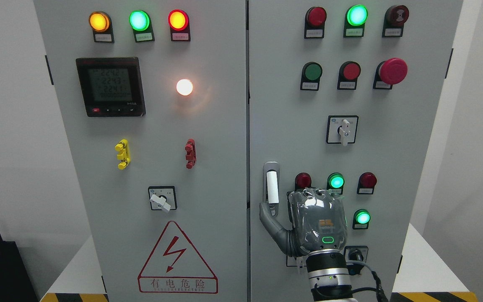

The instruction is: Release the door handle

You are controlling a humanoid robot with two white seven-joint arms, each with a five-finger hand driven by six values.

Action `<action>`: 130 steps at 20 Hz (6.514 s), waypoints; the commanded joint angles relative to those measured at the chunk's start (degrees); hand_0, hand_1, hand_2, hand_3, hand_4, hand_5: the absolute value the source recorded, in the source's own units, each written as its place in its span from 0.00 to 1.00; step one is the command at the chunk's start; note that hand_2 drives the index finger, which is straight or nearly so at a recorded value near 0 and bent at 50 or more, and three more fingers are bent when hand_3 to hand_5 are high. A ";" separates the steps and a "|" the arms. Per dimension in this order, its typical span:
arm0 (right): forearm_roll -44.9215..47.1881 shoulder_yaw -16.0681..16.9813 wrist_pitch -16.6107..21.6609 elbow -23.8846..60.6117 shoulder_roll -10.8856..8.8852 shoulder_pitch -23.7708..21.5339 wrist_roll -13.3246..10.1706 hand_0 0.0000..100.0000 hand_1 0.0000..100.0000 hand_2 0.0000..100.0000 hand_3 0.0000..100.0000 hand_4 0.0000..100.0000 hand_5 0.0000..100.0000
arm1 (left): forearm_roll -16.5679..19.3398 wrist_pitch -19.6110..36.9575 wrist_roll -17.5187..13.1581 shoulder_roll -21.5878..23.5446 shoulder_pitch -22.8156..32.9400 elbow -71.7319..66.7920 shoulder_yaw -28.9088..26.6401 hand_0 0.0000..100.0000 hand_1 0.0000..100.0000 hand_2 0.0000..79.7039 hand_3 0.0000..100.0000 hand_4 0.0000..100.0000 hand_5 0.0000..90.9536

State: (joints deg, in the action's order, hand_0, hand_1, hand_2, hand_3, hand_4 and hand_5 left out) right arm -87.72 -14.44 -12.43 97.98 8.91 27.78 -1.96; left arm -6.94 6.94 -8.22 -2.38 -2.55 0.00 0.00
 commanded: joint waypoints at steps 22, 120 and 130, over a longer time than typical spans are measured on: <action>0.00 0.02 -0.84 0.28 0.06 -0.27 -0.06 0.35 0.05 0.96 1.00 0.91 0.93 | 0.00 0.09 0.04 0.01 0.00 -0.97 -0.62 0.12 0.39 0.00 0.00 0.00 0.00; -0.09 4.51 -0.49 2.13 -0.12 -0.36 -0.41 0.38 0.11 0.95 1.00 0.91 0.94 | 0.00 0.00 0.04 -0.08 0.00 -0.97 -0.62 0.12 0.39 0.00 0.00 0.00 0.00; -0.09 4.59 -0.49 2.39 -0.12 -0.09 -0.41 0.38 0.11 0.95 1.00 0.91 0.94 | 0.00 0.00 0.04 0.01 0.00 -0.97 -0.62 0.12 0.39 0.00 0.00 0.00 0.00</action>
State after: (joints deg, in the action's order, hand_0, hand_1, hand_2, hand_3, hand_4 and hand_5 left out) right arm -87.81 -10.12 -12.95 100.08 8.81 27.55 -2.40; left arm -6.94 6.96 -8.22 -2.43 -2.55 0.00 0.00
